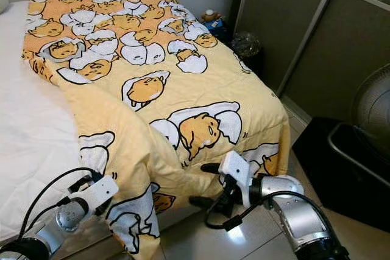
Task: Clean up the room
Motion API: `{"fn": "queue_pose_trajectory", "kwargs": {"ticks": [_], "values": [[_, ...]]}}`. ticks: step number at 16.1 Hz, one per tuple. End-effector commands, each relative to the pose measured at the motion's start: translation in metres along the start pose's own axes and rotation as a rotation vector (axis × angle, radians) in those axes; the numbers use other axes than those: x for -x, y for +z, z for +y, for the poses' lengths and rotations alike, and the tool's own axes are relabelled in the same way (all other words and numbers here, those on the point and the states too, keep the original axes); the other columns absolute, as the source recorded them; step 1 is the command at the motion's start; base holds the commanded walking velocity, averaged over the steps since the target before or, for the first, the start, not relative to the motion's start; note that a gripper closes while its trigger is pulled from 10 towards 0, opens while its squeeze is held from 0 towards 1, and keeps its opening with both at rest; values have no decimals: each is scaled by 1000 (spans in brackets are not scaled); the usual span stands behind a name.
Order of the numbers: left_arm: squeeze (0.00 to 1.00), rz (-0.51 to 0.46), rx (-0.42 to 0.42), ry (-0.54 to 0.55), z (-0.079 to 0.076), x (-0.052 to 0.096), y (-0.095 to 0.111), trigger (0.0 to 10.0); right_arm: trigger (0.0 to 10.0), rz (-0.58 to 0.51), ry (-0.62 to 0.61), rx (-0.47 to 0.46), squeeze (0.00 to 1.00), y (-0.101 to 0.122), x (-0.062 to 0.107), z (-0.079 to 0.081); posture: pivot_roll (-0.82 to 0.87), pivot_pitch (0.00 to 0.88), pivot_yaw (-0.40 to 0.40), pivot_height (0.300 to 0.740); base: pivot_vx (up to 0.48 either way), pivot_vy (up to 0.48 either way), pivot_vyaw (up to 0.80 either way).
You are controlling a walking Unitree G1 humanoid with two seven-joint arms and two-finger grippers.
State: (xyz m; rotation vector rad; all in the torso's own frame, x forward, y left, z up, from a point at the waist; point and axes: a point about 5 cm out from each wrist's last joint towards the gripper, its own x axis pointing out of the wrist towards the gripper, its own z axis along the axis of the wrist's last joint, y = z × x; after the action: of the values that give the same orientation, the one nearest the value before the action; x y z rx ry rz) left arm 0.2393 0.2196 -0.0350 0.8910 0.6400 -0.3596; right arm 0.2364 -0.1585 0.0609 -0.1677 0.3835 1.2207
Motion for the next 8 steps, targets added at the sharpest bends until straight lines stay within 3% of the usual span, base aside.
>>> {"fn": "queue_pose_trajectory", "kwargs": {"ticks": [1,2,3,8], "values": [[0,8,-19,52,10,-1,-1,4431,10000,-1,4,15,1000,4,-1,-1,-24,0,-16,740,0,0,0],[0,9,-29,61,12,-1,-1,4431,10000,-2,4,14,1000,4,-1,0,-24,0,-15,740,0,0,0],[0,17,-42,79,17,-1,-2,0,10000,-5,2,15,1000,4,-2,0,-22,1,-14,740,0,0,0],[0,15,-45,79,23,-1,-4,0,10000,-12,-9,22,1000,5,-5,-1,-19,0,-4,740,0,0,0]]}}
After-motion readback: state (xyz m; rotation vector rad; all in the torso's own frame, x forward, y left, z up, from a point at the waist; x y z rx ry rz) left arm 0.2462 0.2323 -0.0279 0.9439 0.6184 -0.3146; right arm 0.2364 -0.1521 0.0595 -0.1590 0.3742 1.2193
